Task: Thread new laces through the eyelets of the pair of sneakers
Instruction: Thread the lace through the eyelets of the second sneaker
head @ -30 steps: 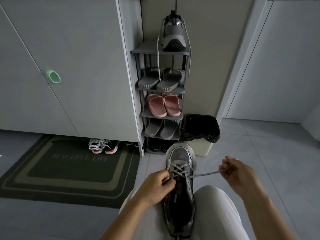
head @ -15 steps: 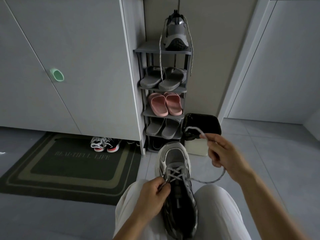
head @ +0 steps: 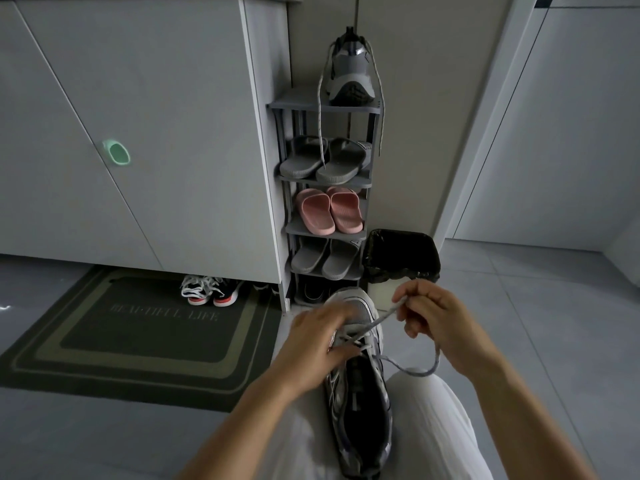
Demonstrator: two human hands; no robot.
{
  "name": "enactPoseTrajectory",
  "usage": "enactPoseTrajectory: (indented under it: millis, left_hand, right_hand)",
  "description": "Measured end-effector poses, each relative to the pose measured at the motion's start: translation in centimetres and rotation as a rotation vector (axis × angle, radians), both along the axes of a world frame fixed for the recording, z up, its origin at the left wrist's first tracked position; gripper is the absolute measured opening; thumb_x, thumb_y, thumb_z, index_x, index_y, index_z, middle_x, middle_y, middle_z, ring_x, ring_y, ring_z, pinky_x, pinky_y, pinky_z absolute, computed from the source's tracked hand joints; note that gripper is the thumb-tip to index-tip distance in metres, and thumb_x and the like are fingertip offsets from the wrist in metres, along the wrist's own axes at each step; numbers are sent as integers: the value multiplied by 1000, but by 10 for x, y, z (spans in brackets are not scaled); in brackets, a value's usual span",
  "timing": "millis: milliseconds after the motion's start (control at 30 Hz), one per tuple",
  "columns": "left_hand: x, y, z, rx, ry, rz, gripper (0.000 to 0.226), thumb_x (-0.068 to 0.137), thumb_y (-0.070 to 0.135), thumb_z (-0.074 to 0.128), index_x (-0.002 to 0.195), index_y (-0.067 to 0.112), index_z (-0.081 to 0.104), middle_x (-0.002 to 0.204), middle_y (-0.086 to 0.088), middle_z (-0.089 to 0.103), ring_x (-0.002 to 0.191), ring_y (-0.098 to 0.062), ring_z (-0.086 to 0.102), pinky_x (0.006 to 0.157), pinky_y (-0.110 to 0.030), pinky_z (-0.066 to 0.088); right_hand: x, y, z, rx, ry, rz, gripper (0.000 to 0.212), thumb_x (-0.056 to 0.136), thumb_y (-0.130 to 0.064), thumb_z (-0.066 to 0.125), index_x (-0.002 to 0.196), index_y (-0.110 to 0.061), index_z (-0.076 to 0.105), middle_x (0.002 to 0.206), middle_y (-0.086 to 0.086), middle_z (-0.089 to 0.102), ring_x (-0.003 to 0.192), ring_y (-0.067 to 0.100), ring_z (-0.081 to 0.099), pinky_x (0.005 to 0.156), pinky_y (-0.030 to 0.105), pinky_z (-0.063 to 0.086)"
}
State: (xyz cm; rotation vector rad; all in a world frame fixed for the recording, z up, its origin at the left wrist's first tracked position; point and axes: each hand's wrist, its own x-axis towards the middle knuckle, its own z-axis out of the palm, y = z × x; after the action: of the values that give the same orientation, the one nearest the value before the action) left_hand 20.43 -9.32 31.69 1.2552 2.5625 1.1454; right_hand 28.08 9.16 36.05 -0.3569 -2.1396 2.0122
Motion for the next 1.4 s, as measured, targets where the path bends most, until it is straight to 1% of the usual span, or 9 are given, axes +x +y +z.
enactPoseTrajectory:
  millis: [200, 300, 400, 500, 600, 800, 933, 1100, 1400]
  left_hand:
    - [-11, -8, -4, 79, -162, 69, 9, 85, 16, 63, 91, 11, 67, 77, 10, 62, 72, 5, 57, 68, -7, 39]
    - [-8, -11, 1, 104, -211, 98, 11, 86, 21, 61, 92, 16, 69, 51, 16, 56, 49, 1, 51, 54, -11, 37]
    - [0, 0, 9, 71, -193, 31, 17, 89, 23, 57, 101, 19, 68, 61, 22, 60, 58, 8, 54, 57, -8, 38]
    - [6, 10, 13, 108, -373, -40, 14, 93, 18, 49, 105, 23, 54, 89, 12, 65, 78, 8, 60, 69, -10, 46]
    - [6, 5, 11, 264, -568, 95, 10, 93, 8, 48, 89, 17, 45, 67, 4, 61, 48, 1, 52, 45, -11, 37]
    - [11, 0, 1, 351, -721, 173, 15, 88, 0, 54, 78, 10, 54, 57, 1, 66, 50, -12, 57, 43, -19, 42]
    - [17, -1, -4, 334, -566, 266, 12, 84, 16, 64, 75, 18, 56, 59, 4, 61, 51, -6, 52, 53, -23, 43]
    - [53, -13, -20, -86, -339, 290, 30, 69, 37, 73, 91, 27, 56, 81, 9, 61, 74, -3, 57, 66, -16, 45]
    - [53, -13, -32, 425, -797, 465, 29, 82, -9, 57, 88, 17, 68, 78, 2, 70, 53, -4, 61, 46, -16, 47]
  right_hand:
    - [-1, 33, -11, -78, -57, -242, 29, 88, 10, 32, 73, -3, 53, 64, 11, 52, 49, 14, 43, 46, 21, 41]
    - [-1, 38, -32, 498, -141, -310, 17, 83, 3, 50, 95, -5, 59, 95, 10, 58, 84, 23, 52, 70, 24, 43]
    - [-1, 7, -36, 881, 112, -23, 47, 74, -18, 61, 120, -10, 55, 114, -5, 49, 110, 12, 44, 96, 23, 31]
    - [-4, -26, -37, 852, 179, 170, 40, 77, -28, 66, 115, -17, 59, 103, -8, 60, 93, 6, 55, 84, 17, 43]
    - [-7, -24, -46, 730, 223, 76, 11, 80, -17, 66, 90, -18, 66, 83, -9, 59, 74, 3, 57, 67, 17, 48]
    - [-3, -27, -55, 740, 179, 121, 10, 77, -17, 65, 86, -14, 67, 79, -21, 51, 78, -3, 54, 67, 9, 43]
    - [-1, -31, -55, 751, 138, 114, 15, 74, -25, 63, 82, -14, 69, 78, -8, 57, 76, 8, 56, 68, 17, 47]
    - [12, -32, -59, 769, 18, 178, 8, 76, -21, 70, 83, -17, 70, 81, -15, 48, 75, 3, 53, 70, 14, 41]
    - [10, -43, -65, 813, 4, 124, 7, 75, -28, 65, 77, -22, 67, 74, -19, 43, 71, 6, 53, 68, 25, 47]
